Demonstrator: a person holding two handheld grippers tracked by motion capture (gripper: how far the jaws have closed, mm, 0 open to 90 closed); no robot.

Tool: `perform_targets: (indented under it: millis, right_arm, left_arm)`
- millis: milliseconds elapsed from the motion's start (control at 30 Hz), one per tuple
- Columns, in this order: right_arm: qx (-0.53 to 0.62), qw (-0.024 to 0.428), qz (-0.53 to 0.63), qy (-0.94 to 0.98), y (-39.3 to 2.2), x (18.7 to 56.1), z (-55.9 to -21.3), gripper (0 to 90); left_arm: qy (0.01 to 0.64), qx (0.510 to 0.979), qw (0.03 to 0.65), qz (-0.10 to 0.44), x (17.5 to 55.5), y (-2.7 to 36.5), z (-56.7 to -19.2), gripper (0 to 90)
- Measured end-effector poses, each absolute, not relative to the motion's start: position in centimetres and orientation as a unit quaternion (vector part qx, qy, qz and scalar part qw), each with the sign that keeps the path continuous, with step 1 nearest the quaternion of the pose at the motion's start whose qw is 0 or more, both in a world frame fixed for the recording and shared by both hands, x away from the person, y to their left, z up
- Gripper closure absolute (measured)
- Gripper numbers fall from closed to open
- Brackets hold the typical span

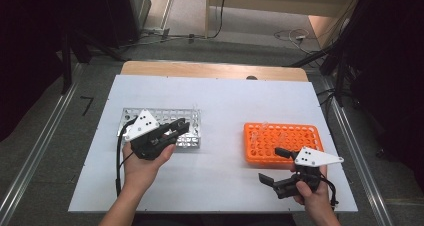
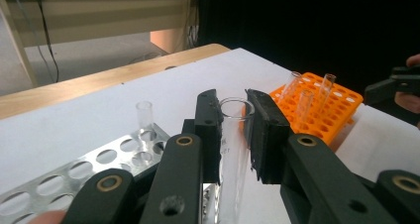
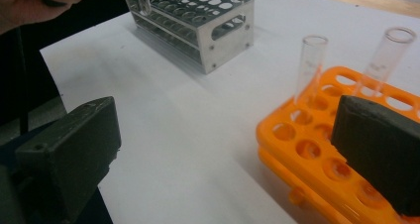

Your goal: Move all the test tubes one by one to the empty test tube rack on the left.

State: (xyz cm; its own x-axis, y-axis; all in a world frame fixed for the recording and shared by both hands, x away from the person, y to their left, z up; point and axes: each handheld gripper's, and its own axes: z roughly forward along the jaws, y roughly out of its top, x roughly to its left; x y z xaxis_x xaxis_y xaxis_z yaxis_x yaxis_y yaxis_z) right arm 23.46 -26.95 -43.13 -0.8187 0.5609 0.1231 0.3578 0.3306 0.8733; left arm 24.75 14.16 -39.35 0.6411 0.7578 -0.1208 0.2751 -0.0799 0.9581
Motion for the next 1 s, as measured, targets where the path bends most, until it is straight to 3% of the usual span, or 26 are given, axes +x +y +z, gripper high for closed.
perform_targets:
  millis: [400,1000]
  right_arm:
    - [0.315,0.127,0.503,0.795,-30.1,23.7,-43.0,0.0]
    - [0.35,0.131,0.49,0.787,-33.6,23.3,-44.1,0.0]
  left_arm:
    - [0.383,0.697,0.565,0.219,27.1,15.3,-39.0,76.7]
    - [0.398,0.7,0.55,0.223,32.4,14.3,-39.3,76.7]
